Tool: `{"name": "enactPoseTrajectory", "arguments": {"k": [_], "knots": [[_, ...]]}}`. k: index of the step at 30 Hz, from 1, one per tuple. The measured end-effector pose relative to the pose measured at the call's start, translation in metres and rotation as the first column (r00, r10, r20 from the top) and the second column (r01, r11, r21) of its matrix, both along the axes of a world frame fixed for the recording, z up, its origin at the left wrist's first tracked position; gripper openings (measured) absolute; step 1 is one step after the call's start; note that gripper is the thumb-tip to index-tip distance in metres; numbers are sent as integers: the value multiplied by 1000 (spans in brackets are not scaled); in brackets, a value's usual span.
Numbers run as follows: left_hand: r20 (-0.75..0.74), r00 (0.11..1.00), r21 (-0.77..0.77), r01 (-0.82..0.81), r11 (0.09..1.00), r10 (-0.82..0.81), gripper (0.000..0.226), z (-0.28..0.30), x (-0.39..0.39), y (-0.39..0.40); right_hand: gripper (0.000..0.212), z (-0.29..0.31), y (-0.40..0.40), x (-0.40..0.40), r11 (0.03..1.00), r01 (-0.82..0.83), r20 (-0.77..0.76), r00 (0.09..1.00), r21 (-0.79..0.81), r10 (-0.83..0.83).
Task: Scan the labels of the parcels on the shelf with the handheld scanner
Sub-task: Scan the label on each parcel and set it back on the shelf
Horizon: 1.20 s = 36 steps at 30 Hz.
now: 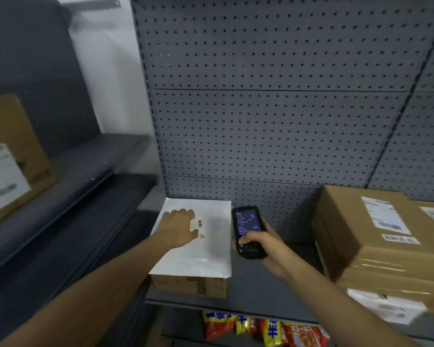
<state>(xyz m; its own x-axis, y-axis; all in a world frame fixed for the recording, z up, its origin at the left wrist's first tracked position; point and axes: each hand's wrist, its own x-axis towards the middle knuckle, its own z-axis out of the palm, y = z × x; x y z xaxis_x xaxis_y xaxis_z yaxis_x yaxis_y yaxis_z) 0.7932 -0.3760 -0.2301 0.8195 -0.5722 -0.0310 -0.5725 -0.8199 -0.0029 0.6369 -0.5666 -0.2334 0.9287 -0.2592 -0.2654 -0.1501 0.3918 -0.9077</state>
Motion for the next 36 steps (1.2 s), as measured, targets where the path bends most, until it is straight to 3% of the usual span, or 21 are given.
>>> {"name": "enactPoseTrajectory", "arguments": {"k": [6, 10, 14, 24, 28, 33, 36], "knots": [[-58, 998, -6, -34, 999, 33, 54, -6, 46, 69, 59, -8, 60, 50, 1000, -16, -29, 999, 19, 16], [-71, 995, -4, -64, 998, 64, 49, -8, 60, 95, 72, -15, 77, 70, 999, -45, -43, 998, 2, 45], [-113, 988, -16, -104, 994, 102, 46, -18, 66, 109, 63, -25, 80, 83, 999, -41, -59, 997, -2, 40], [-368, 905, -106, -269, 957, 213, 36, -46, 75, 110, 74, -50, 89, 98, 998, -52, -136, 990, -33, 47], [-481, 842, -208, -382, 901, 245, 25, -52, 79, 98, 77, -57, 90, 98, 998, -48, -165, 985, -27, 43], [-600, 748, -334, -558, 760, 286, 44, -57, 86, 84, 82, -55, 88, 92, 996, -71, -176, 982, -50, 61], [-636, 722, -343, -581, 738, 273, 32, -59, 88, 79, 77, -52, 85, 89, 995, -79, -166, 984, -55, 69]]}}
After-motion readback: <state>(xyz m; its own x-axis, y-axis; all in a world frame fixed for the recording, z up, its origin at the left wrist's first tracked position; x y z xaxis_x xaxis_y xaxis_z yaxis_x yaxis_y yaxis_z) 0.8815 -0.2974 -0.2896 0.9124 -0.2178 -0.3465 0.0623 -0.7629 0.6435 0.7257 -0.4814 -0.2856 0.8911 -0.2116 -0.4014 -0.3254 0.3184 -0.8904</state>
